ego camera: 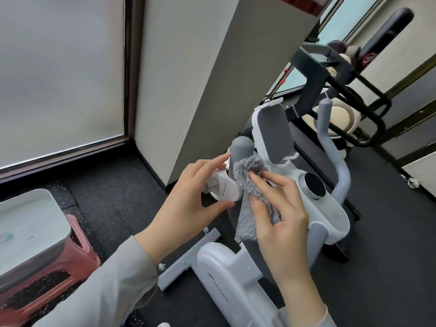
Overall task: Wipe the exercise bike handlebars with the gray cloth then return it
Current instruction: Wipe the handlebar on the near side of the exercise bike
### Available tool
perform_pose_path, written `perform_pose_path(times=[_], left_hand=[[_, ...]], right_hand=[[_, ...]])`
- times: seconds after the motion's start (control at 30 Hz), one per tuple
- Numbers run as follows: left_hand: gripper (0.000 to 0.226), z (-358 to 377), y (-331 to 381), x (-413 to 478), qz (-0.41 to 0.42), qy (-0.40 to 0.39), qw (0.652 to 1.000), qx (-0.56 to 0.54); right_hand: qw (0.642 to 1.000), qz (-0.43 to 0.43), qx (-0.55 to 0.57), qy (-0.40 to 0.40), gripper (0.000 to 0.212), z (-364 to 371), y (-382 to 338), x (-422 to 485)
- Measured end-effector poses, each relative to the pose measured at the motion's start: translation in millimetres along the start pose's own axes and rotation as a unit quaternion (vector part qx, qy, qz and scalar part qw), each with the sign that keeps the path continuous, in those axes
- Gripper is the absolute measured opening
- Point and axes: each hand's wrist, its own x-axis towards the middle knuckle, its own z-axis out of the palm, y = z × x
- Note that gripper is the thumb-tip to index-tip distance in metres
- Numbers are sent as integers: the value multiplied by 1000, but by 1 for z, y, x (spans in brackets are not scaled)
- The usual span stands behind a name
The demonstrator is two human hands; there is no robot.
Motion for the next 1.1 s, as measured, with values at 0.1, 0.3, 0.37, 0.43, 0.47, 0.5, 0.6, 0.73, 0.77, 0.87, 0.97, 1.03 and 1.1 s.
perform_pose_path(times=[0.1,0.3,0.37,0.43,0.47,0.5,0.6,0.73,0.77,0.87,0.97,1.03,1.1], left_hand=[[71,-4,5,-1,14,6,1000,24],[53,-12,13,-6,87,19,990,109],[47,-12,15,-9,108,5,987,123],[40,-10,16,-12,136,0,979,152],[36,-8,17,-13,154,-3,973,172],[33,-5,18,-13,171,-7,967,189],[31,4,19,-12,203,-43,956,210],[41,21,15,-14,214,-97,940,248],[43,26,14,-16,215,-108,934,264],[48,39,14,-19,202,-124,921,308],[44,47,15,-18,185,-110,921,326],[44,50,15,-18,180,-97,924,323],[46,51,13,-19,180,-89,924,325]], right_hand=[[999,30,5,27,36,5,-5,-1],[995,98,-14,6,36,2,-3,-32],[993,119,-22,5,37,2,-4,-39],[991,133,-31,6,38,4,-7,-42],[990,139,-35,7,38,5,-8,-43],[989,143,-39,9,39,4,-8,-45],[987,155,-45,2,40,-2,-6,-54],[984,167,-65,-1,38,-20,5,-70],[983,171,-69,-2,38,-25,9,-75],[981,181,-76,-9,36,-39,20,-86],[980,176,-84,-31,38,-53,31,-95],[981,169,-84,-42,39,-63,41,-101],[983,160,-80,-44,37,-72,53,-103]])
